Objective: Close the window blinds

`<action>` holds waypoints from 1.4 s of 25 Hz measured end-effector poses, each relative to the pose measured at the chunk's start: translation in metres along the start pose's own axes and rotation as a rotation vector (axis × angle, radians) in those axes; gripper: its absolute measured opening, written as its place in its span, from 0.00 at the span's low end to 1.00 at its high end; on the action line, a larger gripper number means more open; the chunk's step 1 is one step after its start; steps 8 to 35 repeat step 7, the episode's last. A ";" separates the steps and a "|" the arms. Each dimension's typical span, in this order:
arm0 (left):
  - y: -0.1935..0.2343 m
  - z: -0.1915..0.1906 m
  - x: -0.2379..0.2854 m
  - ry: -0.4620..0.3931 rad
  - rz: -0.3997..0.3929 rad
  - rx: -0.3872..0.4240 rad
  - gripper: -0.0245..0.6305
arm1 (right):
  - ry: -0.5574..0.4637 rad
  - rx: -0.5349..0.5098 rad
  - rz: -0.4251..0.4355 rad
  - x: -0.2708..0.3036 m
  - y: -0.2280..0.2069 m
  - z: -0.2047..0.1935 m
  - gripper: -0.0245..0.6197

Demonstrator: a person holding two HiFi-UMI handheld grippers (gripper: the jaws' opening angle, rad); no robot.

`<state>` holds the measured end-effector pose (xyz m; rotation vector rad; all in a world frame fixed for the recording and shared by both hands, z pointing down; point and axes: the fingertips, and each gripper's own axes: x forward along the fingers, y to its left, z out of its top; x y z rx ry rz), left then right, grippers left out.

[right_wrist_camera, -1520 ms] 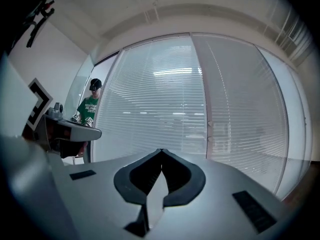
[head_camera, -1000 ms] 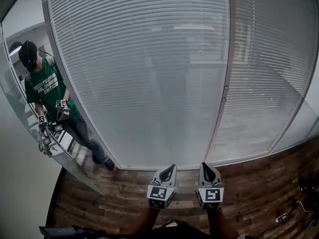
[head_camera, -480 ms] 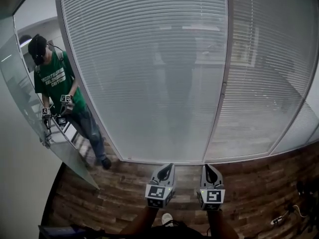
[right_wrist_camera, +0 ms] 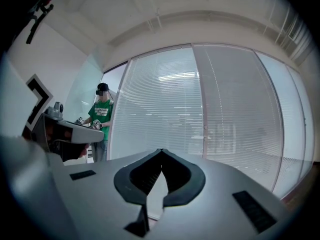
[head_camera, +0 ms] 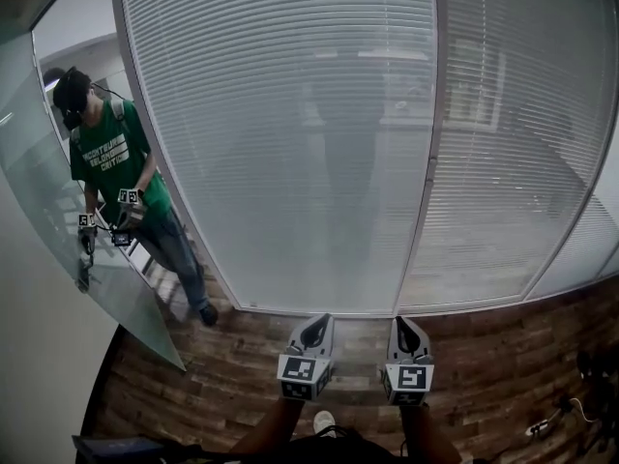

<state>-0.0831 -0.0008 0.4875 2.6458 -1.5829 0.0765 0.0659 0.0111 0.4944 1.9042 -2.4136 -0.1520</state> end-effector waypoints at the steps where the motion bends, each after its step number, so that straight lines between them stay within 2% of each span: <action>1: 0.001 -0.001 0.001 0.003 0.002 0.002 0.03 | -0.001 -0.016 0.001 0.001 0.001 0.000 0.04; 7: 0.005 -0.004 0.018 -0.035 -0.011 0.028 0.03 | -0.031 -0.035 -0.001 0.014 0.000 0.013 0.04; 35: 0.005 -0.004 0.018 -0.035 -0.011 0.028 0.03 | -0.031 -0.035 -0.001 0.014 0.000 0.013 0.04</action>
